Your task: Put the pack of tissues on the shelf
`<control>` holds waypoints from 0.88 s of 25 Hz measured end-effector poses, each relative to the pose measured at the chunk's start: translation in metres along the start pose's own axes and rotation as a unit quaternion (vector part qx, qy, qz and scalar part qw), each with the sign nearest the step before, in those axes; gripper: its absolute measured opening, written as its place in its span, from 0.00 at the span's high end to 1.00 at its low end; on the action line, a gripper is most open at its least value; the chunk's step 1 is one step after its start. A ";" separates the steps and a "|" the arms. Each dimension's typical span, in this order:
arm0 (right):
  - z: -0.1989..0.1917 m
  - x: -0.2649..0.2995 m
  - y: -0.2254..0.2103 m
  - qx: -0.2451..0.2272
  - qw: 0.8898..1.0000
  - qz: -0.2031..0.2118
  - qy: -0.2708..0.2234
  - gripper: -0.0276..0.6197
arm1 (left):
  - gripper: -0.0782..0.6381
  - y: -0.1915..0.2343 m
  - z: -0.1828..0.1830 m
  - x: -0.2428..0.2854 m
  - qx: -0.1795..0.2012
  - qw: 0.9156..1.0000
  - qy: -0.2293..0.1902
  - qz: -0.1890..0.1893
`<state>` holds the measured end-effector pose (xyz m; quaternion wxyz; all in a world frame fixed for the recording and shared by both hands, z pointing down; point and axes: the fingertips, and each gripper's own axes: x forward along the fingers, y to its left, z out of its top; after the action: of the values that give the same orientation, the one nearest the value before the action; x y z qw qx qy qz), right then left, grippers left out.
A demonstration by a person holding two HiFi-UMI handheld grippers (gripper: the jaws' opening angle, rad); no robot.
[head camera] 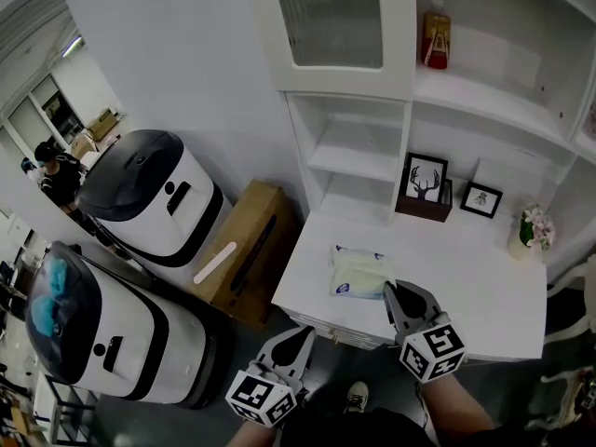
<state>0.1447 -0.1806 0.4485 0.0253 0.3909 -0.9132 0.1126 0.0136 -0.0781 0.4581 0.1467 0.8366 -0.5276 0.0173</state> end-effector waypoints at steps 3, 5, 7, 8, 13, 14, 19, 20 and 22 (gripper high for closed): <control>0.001 0.005 0.001 -0.001 1.000 -0.007 0.000 0.95 | 0.89 0.006 0.001 0.002 0.000 1.000 0.002 -0.009; 0.001 0.008 0.002 -0.001 1.000 -0.016 -0.002 0.95 | 0.89 0.011 0.002 0.003 0.000 1.000 0.003 -0.018; 0.002 0.012 0.003 -0.001 1.000 -0.026 -0.003 0.95 | 0.89 0.017 0.004 0.005 0.002 1.000 0.003 -0.028; 0.002 0.014 0.004 0.000 1.000 -0.031 -0.003 0.95 | 0.89 0.021 0.006 0.005 0.004 0.999 0.004 -0.033; 0.007 0.023 0.013 0.002 0.998 -0.057 -0.006 0.95 | 0.89 0.041 0.018 0.006 0.007 0.998 0.004 -0.058; 0.009 0.025 0.014 0.001 0.998 -0.062 -0.008 0.95 | 0.89 0.044 0.020 0.007 0.008 0.998 0.004 -0.063; 0.013 0.037 0.023 -0.001 0.997 -0.082 -0.012 0.95 | 0.89 0.062 0.027 0.007 0.010 0.996 0.002 -0.085; 0.014 0.039 0.024 -0.002 0.996 -0.087 -0.013 0.95 | 0.89 0.065 0.028 0.008 0.011 0.996 0.002 -0.089; 0.016 0.042 0.026 -0.003 0.995 -0.096 -0.014 0.95 | 0.89 0.071 0.031 0.008 0.013 0.995 0.002 -0.099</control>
<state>0.0971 -0.1967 0.4338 0.0244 0.4782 -0.8720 0.1016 -0.0494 -0.1213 0.4463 0.1377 0.8865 -0.4417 0.0114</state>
